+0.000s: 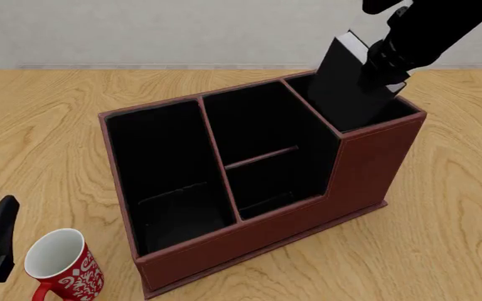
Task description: Pick up the book and place it in the right compartment of the caddy.
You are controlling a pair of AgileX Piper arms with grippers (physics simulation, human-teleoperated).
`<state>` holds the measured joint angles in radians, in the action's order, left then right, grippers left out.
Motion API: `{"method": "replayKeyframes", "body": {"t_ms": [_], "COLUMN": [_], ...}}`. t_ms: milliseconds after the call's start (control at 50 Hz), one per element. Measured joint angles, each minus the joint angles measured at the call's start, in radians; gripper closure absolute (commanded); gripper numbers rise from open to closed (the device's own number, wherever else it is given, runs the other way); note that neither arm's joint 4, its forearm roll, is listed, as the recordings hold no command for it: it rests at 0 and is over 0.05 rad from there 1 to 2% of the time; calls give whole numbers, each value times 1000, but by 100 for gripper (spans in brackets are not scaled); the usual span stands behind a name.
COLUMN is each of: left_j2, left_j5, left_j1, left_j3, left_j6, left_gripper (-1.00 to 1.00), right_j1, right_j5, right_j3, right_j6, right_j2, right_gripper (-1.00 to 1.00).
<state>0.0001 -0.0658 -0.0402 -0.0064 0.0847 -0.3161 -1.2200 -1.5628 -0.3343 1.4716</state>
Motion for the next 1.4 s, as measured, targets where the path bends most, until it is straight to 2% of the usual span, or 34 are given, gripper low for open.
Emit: {"method": "replayKeyframes", "body": {"t_ms": [820, 1400], "left_j2": [0, 0], "left_j5": [0, -1], "left_j1": [4, -3], "left_j3": [0, 3], "left_j6": [1, 1], "left_gripper": [-100, -100], "right_j1": [-1, -9], "right_j5": [1, 68], "right_j3": [24, 93], "right_j6": [21, 34], "right_j2": [11, 20], "right_gripper": [100, 100]}}
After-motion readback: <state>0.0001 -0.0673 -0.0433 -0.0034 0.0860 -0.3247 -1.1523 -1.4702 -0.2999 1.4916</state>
